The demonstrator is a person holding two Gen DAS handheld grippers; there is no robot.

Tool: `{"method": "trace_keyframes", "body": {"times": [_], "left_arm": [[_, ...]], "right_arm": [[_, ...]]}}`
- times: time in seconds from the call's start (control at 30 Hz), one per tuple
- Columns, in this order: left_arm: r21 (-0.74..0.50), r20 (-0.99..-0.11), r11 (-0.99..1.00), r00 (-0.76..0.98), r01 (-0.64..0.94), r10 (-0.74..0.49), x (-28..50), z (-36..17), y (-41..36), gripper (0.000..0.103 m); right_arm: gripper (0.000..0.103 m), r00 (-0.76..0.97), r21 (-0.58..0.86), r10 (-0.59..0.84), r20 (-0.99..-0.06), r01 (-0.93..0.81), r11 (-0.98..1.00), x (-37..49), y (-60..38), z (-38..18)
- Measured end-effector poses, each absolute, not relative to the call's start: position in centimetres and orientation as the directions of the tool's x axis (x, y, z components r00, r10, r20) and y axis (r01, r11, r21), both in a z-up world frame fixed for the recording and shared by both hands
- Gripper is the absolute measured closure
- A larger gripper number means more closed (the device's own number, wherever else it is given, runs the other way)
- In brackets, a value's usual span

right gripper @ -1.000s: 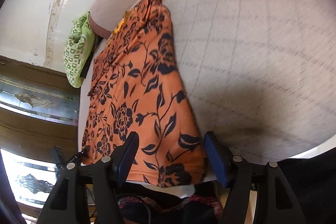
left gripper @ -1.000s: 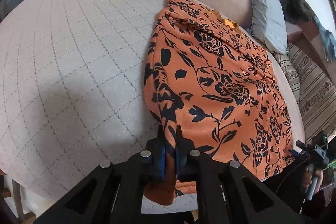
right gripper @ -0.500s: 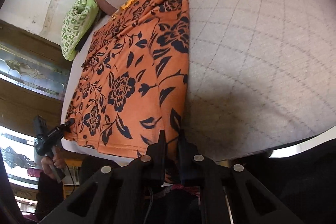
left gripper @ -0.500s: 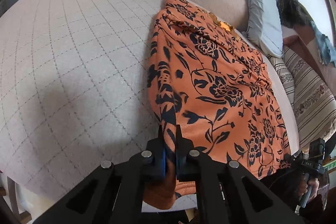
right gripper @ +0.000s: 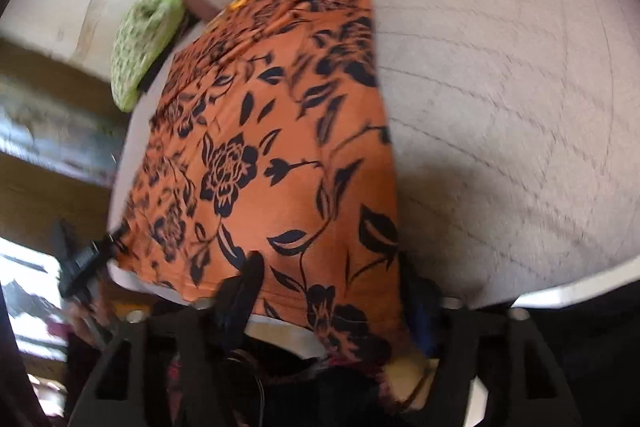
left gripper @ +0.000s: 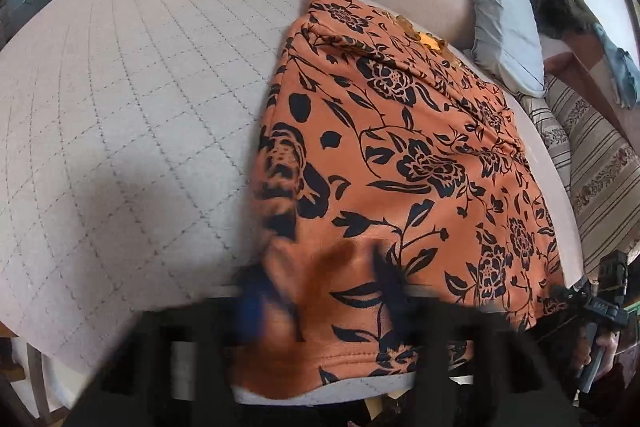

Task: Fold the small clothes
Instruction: 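Grasp the folded blouse edge with both grippers and fold it lengthwise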

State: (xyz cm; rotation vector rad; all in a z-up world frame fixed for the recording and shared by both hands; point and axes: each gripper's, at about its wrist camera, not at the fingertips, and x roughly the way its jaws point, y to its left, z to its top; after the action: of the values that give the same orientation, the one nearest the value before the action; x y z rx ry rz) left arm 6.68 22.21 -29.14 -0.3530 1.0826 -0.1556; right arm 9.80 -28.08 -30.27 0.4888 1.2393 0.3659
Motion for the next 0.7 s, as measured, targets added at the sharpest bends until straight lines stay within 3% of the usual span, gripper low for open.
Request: {"method": "trace_keyframes", "body": {"times": [0.03,0.27,0.4,0.57,0.7], "left_arm": [[-0.358,-0.84,0.932,0.455,-0.056,-0.296,6.8,-29.3,22.2,0.094],[-0.446,-0.792,0.89,0.506,-0.094,-0.343,5.9,-27.9,23.8,0.097],[-0.511,-0.744,0.854,0.547,-0.096,-0.384,4.6,-26.0,25.3,0.097],[-0.549,-0.686,0.832,0.613,-0.081,-0.393,2.8,-22.6,26.9,0.098],[-0.518,-0.693,0.852,0.622,-0.077,-0.365,1.7,-21.8,27.3,0.099]], "right_arm": [[0.097,0.275,0.524,0.508,-0.816,-0.02,0.852,9.8,-27.6,-30.3],[0.096,0.334,0.635,0.616,-0.713,-0.064,0.77,9.6,-28.0,-27.1],[0.096,0.442,0.742,0.696,-0.565,-0.096,0.663,9.2,-30.4,-23.6],[0.097,0.602,0.787,0.67,-0.435,-0.107,0.608,8.3,-34.7,-18.8],[0.096,0.622,0.753,0.636,-0.457,-0.11,0.649,8.2,-35.6,-18.1]]}}
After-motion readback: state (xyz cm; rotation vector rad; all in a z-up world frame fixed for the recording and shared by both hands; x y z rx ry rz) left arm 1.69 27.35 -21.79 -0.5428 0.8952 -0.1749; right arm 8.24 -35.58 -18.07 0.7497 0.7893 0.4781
